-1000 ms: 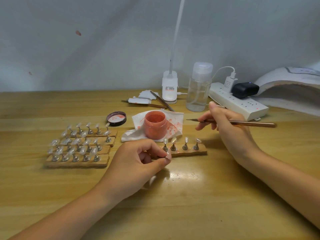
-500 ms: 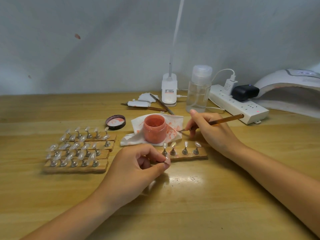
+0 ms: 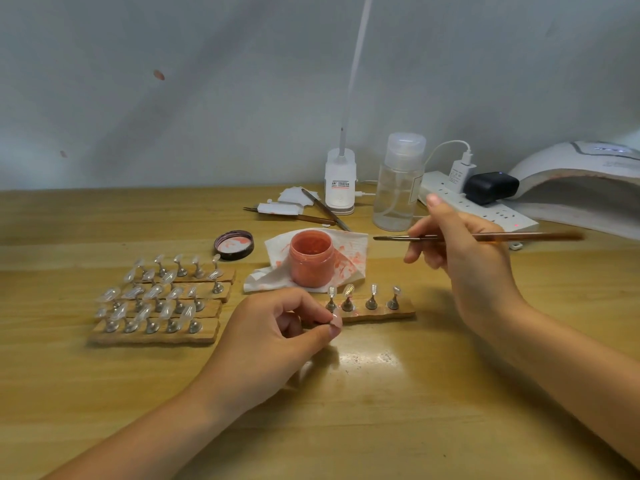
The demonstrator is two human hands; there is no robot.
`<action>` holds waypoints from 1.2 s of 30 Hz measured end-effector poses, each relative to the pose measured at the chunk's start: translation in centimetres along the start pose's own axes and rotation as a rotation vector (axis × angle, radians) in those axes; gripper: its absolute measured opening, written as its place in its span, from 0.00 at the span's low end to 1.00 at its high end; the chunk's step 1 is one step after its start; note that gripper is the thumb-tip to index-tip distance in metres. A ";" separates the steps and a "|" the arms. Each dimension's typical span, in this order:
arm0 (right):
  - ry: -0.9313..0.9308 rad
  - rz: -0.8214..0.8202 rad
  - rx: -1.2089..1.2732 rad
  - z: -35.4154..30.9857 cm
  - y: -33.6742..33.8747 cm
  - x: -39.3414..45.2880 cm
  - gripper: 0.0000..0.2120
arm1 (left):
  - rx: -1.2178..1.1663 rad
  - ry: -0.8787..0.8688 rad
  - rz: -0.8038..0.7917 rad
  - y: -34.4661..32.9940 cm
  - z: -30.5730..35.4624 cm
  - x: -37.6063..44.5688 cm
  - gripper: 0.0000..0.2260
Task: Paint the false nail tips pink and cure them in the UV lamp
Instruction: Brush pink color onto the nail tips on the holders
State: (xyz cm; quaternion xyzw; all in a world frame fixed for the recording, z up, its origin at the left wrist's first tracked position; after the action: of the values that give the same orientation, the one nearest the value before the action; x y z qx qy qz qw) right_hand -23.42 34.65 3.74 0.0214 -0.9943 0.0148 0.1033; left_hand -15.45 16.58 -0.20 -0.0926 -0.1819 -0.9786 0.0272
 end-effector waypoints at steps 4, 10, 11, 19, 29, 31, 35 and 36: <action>-0.143 -0.087 0.141 0.0 -0.7 -2.9 0.16 | -0.004 -0.004 -0.001 0.0 0.1 0.0 0.05; -0.221 -0.130 0.223 1.0 -1.9 -4.6 0.16 | -0.005 -0.031 0.001 -0.1 0.3 0.1 0.07; -0.212 -0.154 0.230 0.9 -2.0 -4.6 0.15 | 0.000 -0.039 -0.007 -0.1 0.3 0.1 0.07; -0.166 -0.225 0.210 1.1 -2.5 -4.9 0.12 | -0.053 -0.081 -0.049 -0.3 0.9 -0.1 0.03; -0.105 -0.215 0.195 1.3 -2.4 -5.3 0.12 | -0.117 -0.059 -0.066 -0.5 0.9 -0.2 0.04; -0.102 -0.230 0.172 1.3 -2.6 -5.4 0.12 | -0.125 -0.044 -0.057 -0.5 0.8 -0.2 0.05; -0.103 -0.244 0.153 1.5 -2.8 -5.5 0.12 | -0.118 -0.017 -0.068 -0.6 0.8 -0.2 0.04; -0.101 -0.246 0.151 1.5 -2.8 -5.5 0.12 | -0.119 -0.017 -0.071 -0.6 0.7 -0.1 0.04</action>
State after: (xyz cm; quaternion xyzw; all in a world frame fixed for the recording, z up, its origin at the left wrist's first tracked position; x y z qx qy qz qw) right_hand -18.25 32.04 1.22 0.1517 -0.9842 0.0754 0.0521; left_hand -15.24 17.40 0.24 -0.0959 -0.1267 -0.9872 -0.0149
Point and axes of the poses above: each hand's wrist, its own x-axis towards the middle knuckle, its own y-axis out of the back of the hand, z = x × y, the point moved 7 cm from there along x, towards the middle knuckle, and after that the axes turned 3 degrees about -y, right-handed, at the moved point
